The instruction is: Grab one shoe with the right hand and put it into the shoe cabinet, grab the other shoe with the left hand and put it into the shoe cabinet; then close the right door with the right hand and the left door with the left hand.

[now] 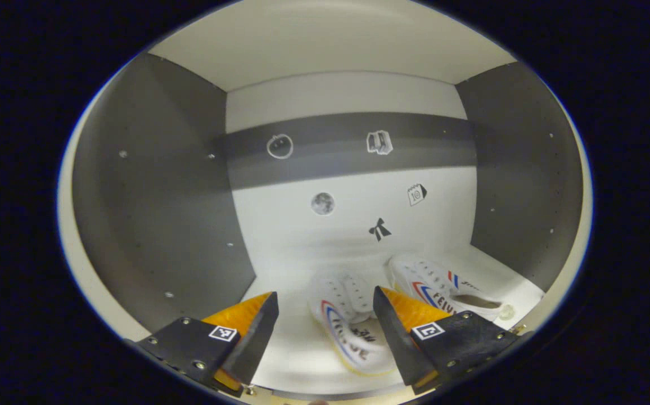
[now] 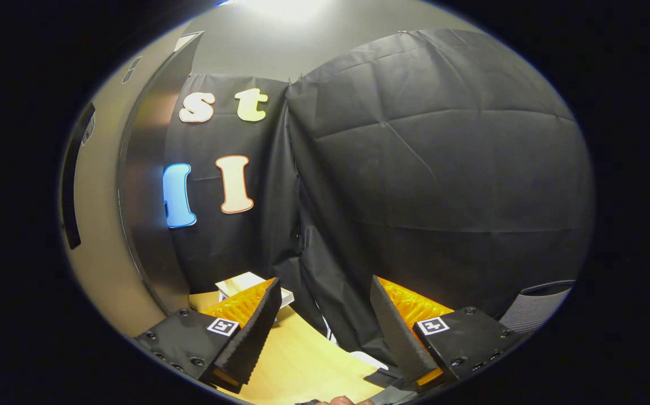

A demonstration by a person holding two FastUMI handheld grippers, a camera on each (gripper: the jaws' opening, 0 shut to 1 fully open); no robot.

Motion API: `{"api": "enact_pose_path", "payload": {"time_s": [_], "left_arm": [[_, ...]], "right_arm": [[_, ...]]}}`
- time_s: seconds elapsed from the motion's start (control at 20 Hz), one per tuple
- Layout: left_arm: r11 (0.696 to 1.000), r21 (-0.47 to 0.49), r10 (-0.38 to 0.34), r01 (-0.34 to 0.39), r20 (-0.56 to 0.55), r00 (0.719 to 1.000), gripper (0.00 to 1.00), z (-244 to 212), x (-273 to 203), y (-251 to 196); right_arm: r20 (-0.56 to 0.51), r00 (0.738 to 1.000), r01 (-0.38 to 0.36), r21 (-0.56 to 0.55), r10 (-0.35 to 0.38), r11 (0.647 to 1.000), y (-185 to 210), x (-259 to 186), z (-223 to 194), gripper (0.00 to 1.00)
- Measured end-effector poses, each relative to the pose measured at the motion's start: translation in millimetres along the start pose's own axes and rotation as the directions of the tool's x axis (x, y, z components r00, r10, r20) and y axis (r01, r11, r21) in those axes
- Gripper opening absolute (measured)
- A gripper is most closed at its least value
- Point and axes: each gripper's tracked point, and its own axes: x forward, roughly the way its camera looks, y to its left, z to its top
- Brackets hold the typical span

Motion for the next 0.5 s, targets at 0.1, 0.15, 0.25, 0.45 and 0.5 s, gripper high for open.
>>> {"api": "enact_pose_path", "payload": {"time_s": [0.1, 0.15, 0.25, 0.45, 0.5], "left_arm": [[0.999, -0.046, 0.008, -0.005, 0.058, 0.998, 0.95, 13, -28, 7], [0.998, -0.061, 0.018, -0.012, 0.093, 0.996, 0.94, 22, -41, 15], [0.996, -0.091, 0.016, -0.002, 0.153, 0.988, 0.96, 36, -75, 25], [0.986, -0.162, -0.011, 0.049, 0.226, 0.974, 0.96, 48, -147, 38], [0.985, -0.162, -0.017, 0.057, 0.241, 0.97, 0.96, 44, -162, 37]], "right_arm": [[0.015, 1.0, -0.012, 0.001, 0.012, 1.0, 5, -3, 11, 0.93], [0.021, 1.0, -0.022, -0.002, 0.022, 1.0, 8, -4, 16, 0.98], [0.027, 0.999, -0.046, -0.012, 0.046, 0.999, 15, -8, 27, 0.93], [0.061, 0.993, -0.101, -0.024, 0.103, 0.995, 30, -17, 60, 0.98], [0.06, 0.991, -0.121, -0.014, 0.121, 0.993, 35, -18, 65, 0.93]]}}
